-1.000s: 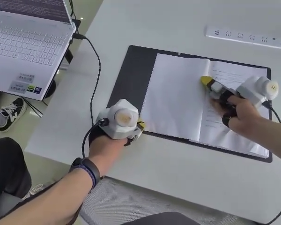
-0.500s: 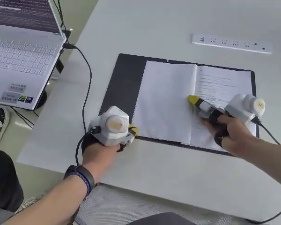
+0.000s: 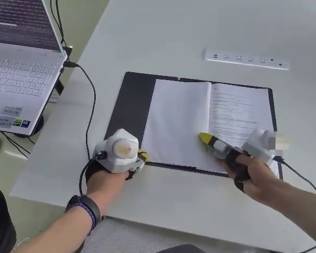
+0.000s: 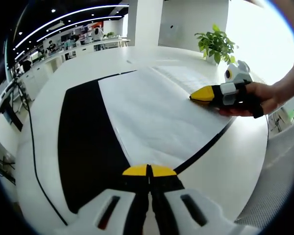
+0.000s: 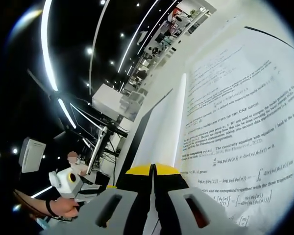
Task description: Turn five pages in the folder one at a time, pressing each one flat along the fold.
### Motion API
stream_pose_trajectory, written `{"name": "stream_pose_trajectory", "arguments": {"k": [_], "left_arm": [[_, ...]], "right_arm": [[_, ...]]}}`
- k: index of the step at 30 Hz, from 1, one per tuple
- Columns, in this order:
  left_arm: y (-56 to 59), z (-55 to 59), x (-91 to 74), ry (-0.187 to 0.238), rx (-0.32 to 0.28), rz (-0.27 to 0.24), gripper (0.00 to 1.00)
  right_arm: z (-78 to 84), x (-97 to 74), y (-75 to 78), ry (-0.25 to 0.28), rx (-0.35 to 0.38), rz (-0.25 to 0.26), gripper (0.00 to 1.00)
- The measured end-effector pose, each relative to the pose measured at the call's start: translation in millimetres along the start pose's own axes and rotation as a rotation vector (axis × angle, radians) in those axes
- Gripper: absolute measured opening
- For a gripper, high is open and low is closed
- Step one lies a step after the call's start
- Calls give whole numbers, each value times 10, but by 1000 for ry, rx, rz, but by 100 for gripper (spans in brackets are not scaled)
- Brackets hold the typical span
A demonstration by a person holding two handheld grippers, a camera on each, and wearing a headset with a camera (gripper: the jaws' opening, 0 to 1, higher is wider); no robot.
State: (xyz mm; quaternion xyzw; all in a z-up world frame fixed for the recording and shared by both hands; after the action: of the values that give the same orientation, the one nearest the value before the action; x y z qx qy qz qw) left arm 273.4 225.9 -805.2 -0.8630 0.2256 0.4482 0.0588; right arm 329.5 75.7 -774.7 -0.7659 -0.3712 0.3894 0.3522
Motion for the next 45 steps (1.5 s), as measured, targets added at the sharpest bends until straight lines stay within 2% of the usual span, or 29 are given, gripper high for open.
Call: {"name": "stream_pose_trajectory", "arguments": {"k": [4, 10, 26, 39, 45], "left_arm": [[2, -3, 0, 0, 2, 0, 0], [14, 10, -11, 2, -8, 9, 0], [19, 15, -19, 6, 0, 12, 0], [15, 13, -12, -6, 12, 10, 0], [23, 3, -20, -25, 18, 15, 0]], "right_arm": [[68, -29, 6, -6, 2, 0, 0], [160, -87, 109, -22, 1, -8, 0], [491, -224, 102, -84, -38, -7, 0], [544, -266, 100, -87, -21, 6, 0], [623, -331, 72, -119, -29, 14, 0]]}}
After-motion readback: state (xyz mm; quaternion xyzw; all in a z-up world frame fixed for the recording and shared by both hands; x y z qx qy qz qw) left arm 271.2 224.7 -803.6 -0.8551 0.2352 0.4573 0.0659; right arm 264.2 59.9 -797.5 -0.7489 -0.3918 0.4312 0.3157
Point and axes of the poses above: the centre of the closed fingertips' face, and the gripper's own axes: x roughly forward along the fingers, y roughly to its right, z roughly out of its underside, the point moved 2 cm from there along -x, roughly backward along the fingers, and after that the axes turned 8 degrees about -y, right-handed, at the moved point
